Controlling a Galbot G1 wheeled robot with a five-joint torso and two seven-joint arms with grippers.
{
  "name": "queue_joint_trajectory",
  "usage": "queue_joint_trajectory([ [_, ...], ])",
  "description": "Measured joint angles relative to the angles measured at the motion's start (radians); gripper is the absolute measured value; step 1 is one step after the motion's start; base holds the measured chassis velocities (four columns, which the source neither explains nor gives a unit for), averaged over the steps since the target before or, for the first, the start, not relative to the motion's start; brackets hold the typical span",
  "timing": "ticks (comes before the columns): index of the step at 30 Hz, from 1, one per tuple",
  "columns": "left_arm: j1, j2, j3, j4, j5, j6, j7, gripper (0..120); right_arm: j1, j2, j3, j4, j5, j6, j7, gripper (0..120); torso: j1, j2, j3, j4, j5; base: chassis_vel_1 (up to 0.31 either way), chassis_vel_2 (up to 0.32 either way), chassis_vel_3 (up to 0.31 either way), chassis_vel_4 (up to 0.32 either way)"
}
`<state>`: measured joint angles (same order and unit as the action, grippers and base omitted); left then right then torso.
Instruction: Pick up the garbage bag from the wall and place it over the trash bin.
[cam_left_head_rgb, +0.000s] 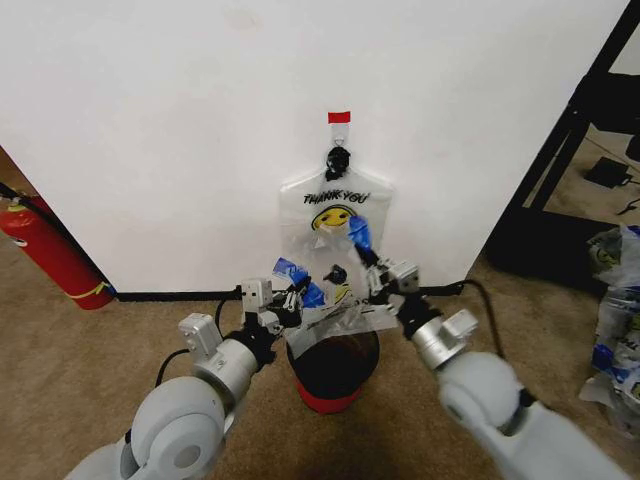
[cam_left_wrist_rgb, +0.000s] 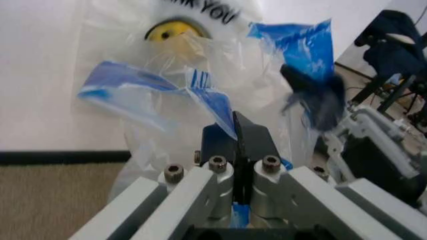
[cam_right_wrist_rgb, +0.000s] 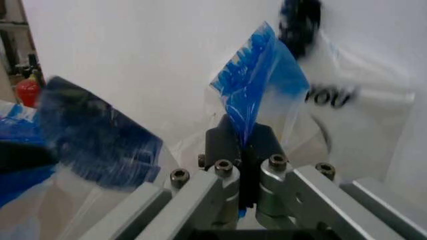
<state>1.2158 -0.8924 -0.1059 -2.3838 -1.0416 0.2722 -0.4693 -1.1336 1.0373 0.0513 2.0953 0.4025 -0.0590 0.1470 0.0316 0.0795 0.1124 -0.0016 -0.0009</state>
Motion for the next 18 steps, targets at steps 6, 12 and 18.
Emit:
queue_joint_trajectory([
  [6,0.069,-0.041,0.004,0.022,0.034,-0.012,0.0,0,-0.084,0.057,-0.007,-0.029,-0.026,0.007,0.023,0,0.0,0.0,0.0,0.0003,-0.0003,0.0,0.0,0.0,0.0],
  [12,0.133,-0.092,0.031,0.046,0.088,-0.024,-0.006,0,-0.177,0.067,0.019,-0.017,-0.062,-0.002,0.064,0,0.0,0.0,0.0,0.0001,-0.0002,0.0,0.0,0.0,0.0],
  [18,0.176,-0.1,0.047,0.049,0.123,-0.028,-0.007,0,-0.246,0.068,0.041,0.005,-0.064,-0.021,0.104,0,0.0,0.0,0.0,0.0,0.0001,0.0,0.0,0.0,0.0],
])
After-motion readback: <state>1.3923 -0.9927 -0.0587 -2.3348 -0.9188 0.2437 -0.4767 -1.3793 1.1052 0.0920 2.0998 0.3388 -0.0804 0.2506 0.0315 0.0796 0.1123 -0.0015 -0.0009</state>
